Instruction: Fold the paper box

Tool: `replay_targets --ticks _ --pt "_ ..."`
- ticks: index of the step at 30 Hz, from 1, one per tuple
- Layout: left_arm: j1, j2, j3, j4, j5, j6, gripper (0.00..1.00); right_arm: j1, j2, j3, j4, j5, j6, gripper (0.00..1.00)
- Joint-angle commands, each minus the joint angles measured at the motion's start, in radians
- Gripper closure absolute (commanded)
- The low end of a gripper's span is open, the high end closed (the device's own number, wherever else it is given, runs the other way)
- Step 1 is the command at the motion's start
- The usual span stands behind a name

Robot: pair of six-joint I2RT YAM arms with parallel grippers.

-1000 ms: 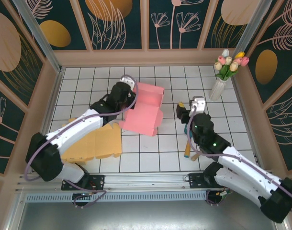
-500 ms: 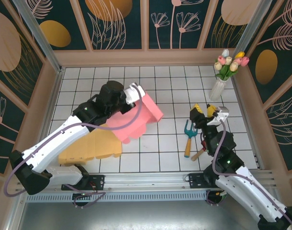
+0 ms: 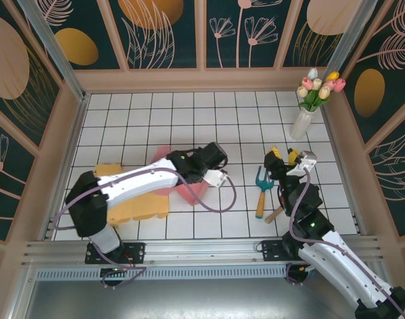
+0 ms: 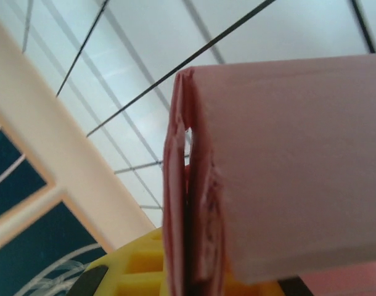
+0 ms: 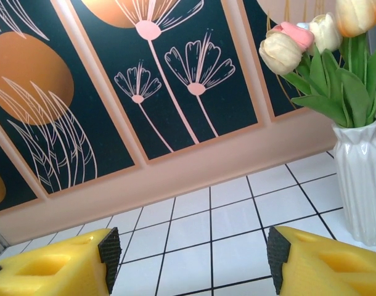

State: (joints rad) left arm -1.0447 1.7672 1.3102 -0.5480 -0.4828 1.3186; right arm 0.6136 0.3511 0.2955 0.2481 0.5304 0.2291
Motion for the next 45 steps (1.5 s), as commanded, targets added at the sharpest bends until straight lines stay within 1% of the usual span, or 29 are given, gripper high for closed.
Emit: replay_targets --ticks 1,5,9,12,13,16,19,23,26,27,31,35,36,37,39,40,41,45 --pt "-0.003 0.077 -0.023 0.131 0.009 0.063 1.00 -0.010 -0.002 -0.015 0.042 0.026 0.038 0.33" --pt "-0.003 0.166 -0.041 0.267 0.085 0.053 1.00 -0.026 -0.002 -0.035 0.060 0.046 0.039 0.33" --pt "-0.003 0.254 -0.057 0.365 0.106 0.074 1.00 -0.047 -0.002 -0.034 0.054 0.030 0.057 0.33" --pt "-0.001 0.285 -0.025 0.366 0.118 0.072 1.00 -0.051 -0.001 -0.036 0.055 0.017 0.064 0.33" --pt "-0.001 0.287 -0.011 0.361 0.117 0.073 0.99 -0.052 -0.002 -0.035 0.056 0.013 0.064 0.33" --pt "-0.001 0.275 0.035 0.337 0.107 0.064 0.86 -0.055 -0.001 -0.035 0.057 0.013 0.063 0.33" --pt "-0.001 0.231 0.047 0.329 0.101 0.060 0.69 -0.058 0.003 -0.037 0.057 0.007 0.063 0.33" --pt "-0.003 0.158 0.008 0.367 0.107 0.038 0.57 -0.061 0.022 -0.039 0.063 0.002 0.062 0.33" --pt "-0.004 0.125 -0.024 0.373 0.098 0.029 0.53 -0.061 0.042 -0.039 0.062 0.003 0.059 0.33" --pt "-0.005 0.111 -0.037 0.390 0.099 0.020 0.50 -0.060 0.047 -0.037 0.058 0.005 0.058 0.33" --pt "-0.004 0.069 -0.068 0.430 0.104 -0.001 0.47 -0.061 0.058 -0.045 0.069 0.008 0.052 0.33" --pt "-0.004 0.079 -0.073 0.437 0.085 -0.003 0.46 -0.060 0.082 -0.044 0.069 0.001 0.052 0.33" --pt "-0.004 0.083 -0.072 0.447 0.092 -0.019 0.45 -0.089 0.089 -0.044 0.069 -0.009 0.051 0.33" --pt "-0.004 0.087 -0.069 0.454 0.098 -0.033 0.44 -0.090 0.098 -0.041 0.072 -0.022 0.049 0.33" --pt "-0.003 0.100 -0.057 0.456 0.116 -0.057 0.42 -0.098 0.132 -0.041 0.089 -0.063 0.052 0.28" --pt "-0.004 0.106 -0.049 0.448 0.131 -0.070 0.41 -0.105 0.151 -0.041 0.099 -0.080 0.055 0.28" --pt "0.000 0.113 -0.038 0.439 0.150 -0.080 0.40 -0.115 0.180 -0.037 0.103 -0.094 0.058 0.28" --pt "0.010 0.141 -0.004 0.466 0.204 -0.125 0.27 -0.165 0.296 0.006 0.062 -0.158 0.096 0.26"
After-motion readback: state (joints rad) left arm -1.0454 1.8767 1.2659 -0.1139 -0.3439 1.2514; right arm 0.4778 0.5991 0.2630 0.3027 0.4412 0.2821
